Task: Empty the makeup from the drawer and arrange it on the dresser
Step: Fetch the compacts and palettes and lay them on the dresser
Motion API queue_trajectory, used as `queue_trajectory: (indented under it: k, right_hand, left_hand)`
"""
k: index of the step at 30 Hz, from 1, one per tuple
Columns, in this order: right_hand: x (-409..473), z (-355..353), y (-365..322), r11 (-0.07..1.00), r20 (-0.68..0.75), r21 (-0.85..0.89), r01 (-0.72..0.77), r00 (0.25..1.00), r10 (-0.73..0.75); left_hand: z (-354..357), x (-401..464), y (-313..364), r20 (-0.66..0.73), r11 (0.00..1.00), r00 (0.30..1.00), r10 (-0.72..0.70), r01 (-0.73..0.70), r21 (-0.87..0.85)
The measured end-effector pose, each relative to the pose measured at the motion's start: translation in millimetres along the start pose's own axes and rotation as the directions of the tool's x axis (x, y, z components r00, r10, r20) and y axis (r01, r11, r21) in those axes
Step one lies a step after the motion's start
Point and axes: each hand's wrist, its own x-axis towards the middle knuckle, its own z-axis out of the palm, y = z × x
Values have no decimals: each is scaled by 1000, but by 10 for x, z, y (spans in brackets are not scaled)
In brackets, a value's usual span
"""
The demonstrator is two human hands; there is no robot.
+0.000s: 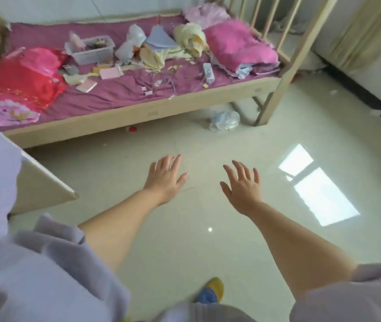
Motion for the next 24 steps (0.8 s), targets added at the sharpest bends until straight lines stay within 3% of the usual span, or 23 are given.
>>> queue_trajectory:
  k: [5,13,18,24]
  right_hand:
    - [-160,-44,1319,973,33,30,-229,973,228]
    - [-138,-3,2734,868,48,95,-487,874,484]
    - [277,-70,3730,758,26,129,-640,766,642]
    - [711,-358,4857,578,12,205,-790,592,806]
  left_hand:
    - [249,796,1395,86,960,958,274,-278,29]
    - [536,2014,2706,161,912,900,404,-411,7]
    - [700,3029,3578,195,844,830,523,-536,16]
    - [704,4259,4858,233,695,682,693,-719,36]
